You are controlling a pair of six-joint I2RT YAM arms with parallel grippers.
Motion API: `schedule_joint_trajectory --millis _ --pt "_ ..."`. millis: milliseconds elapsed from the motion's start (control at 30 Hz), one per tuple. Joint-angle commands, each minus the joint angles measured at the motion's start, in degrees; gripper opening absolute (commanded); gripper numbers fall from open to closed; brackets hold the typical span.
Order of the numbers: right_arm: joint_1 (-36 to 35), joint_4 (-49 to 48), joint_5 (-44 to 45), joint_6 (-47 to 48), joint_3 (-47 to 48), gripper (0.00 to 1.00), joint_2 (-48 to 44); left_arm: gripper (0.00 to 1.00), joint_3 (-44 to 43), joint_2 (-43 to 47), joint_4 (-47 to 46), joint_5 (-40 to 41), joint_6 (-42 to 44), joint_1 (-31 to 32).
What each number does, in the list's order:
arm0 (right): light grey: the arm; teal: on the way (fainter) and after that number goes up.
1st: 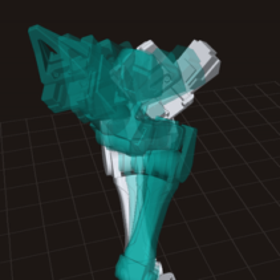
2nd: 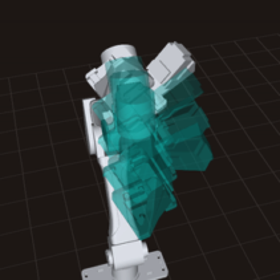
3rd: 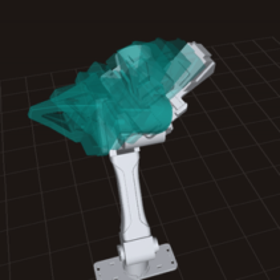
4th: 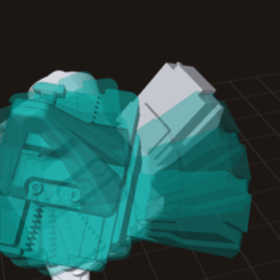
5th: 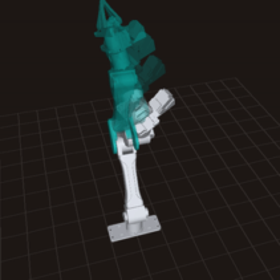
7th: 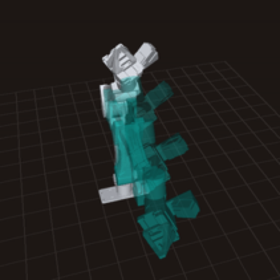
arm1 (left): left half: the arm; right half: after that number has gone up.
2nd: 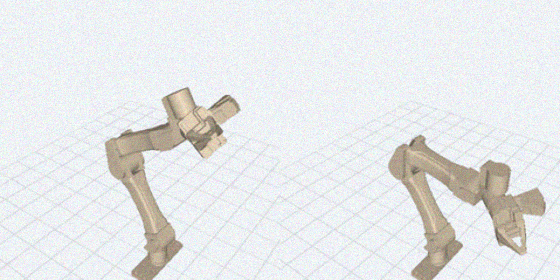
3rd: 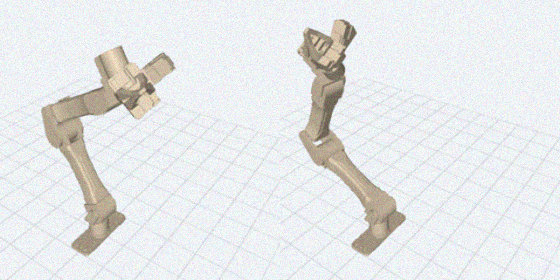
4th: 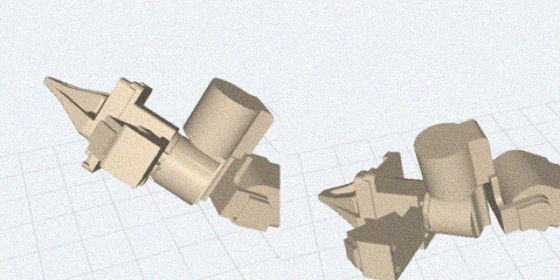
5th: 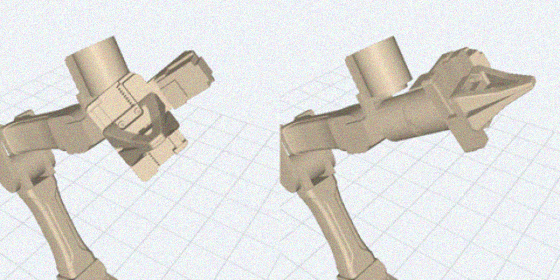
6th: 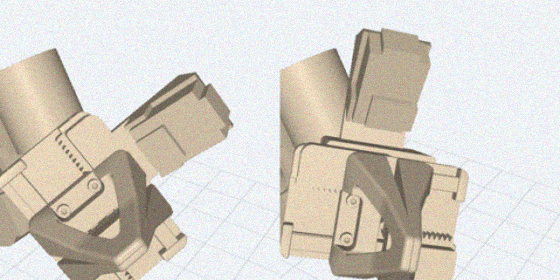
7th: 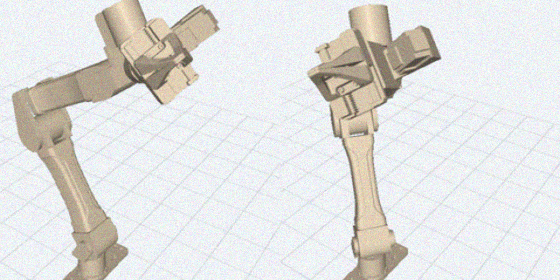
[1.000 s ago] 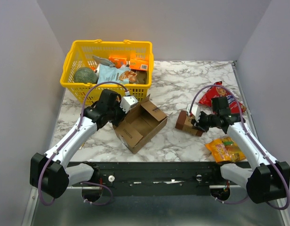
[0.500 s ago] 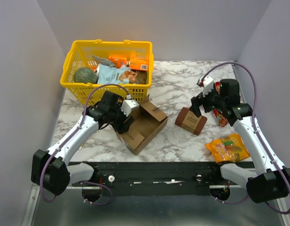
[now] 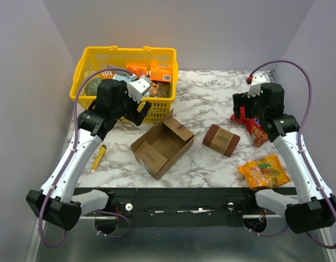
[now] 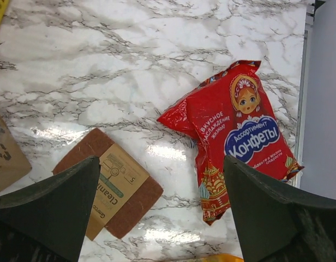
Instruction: Unpack the express box
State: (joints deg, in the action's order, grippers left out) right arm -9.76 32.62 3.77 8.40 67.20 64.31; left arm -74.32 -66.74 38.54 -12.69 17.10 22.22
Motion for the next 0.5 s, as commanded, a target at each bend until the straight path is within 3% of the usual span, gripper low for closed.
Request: schedule_joint_trajectory --millis 0,67,267,467 --pt "-0.17 -1.94 3.00 -2.16 -2.77 1.00 -2.52 0.99 -0.39 -2.16 -6.55 8.29 -8.39 -5.68" --pt "-0.08 -2.03 2.73 -2.78 -3.04 1.00 -3.75 0.99 -0.30 -2.25 -7.34 6.11 -13.55 -9.36" --pt "-0.08 -2.56 4.31 -2.26 -2.34 1.00 -5.16 0.99 0.32 -1.38 -10.32 5.22 -18.58 -12.63" --pt "-0.17 -1.77 5.19 -3.74 9.95 1.00 -2.71 0.99 -0.03 -2.43 -9.80 7.85 -18.51 -13.43"
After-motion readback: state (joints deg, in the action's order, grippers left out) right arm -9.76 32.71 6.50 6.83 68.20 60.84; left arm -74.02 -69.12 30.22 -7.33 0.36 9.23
